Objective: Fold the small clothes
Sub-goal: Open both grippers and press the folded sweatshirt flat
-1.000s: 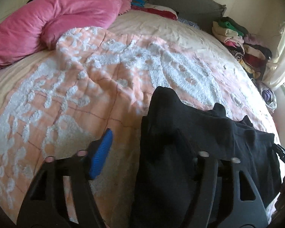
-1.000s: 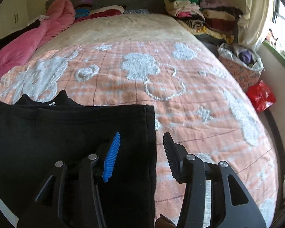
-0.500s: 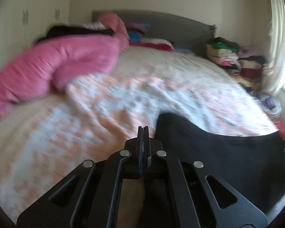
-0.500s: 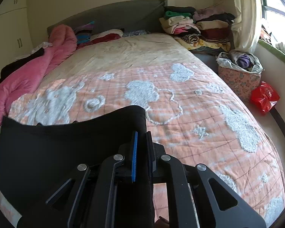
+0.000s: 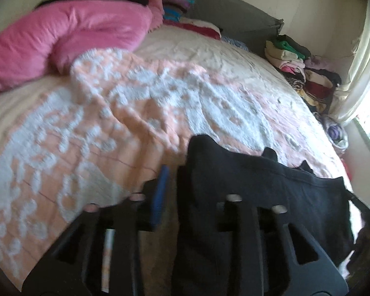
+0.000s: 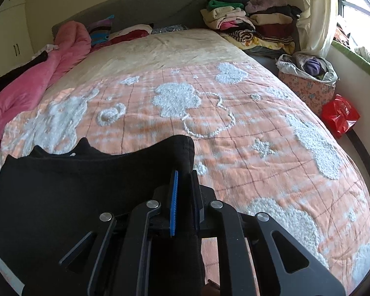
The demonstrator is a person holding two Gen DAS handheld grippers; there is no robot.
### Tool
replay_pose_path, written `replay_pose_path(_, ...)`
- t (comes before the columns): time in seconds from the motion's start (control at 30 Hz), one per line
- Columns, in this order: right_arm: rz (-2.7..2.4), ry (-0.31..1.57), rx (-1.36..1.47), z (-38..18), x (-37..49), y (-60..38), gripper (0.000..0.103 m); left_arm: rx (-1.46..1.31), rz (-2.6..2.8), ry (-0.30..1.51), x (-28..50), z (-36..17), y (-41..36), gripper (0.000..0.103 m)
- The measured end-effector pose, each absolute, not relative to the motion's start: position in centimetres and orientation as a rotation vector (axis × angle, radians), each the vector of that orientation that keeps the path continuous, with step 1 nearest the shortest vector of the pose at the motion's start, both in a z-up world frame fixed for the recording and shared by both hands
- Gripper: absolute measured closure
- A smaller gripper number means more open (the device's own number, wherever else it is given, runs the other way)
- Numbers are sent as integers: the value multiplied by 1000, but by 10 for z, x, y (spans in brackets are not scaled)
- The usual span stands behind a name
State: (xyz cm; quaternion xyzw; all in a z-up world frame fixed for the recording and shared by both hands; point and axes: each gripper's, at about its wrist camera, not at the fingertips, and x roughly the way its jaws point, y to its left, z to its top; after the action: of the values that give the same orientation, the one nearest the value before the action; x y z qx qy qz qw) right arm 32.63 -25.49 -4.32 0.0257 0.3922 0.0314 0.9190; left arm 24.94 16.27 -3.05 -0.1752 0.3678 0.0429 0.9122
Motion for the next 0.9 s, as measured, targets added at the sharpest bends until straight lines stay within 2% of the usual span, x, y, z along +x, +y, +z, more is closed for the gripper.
replay_pose_path(0.13,76,811,54,-44,318,-255,86,-335,76,798,254,-40,156,77)
replay_pose_path(0.17,76,814,53,-46,316,-255,85,-327,78,808,255,-42,155,84)
replay_pose_path(0.2,75,820,50,-48,315,-254,84,-321,82,814,256,-46,154,101)
replay_pose_path(0.67,120,770,18,-36,263,-247,75,-285,144,801,245,-42,155,101)
replay_pose_path(0.9,241,789,-37,-37,232,-216,67,-256,146,797,235,-35,148,100)
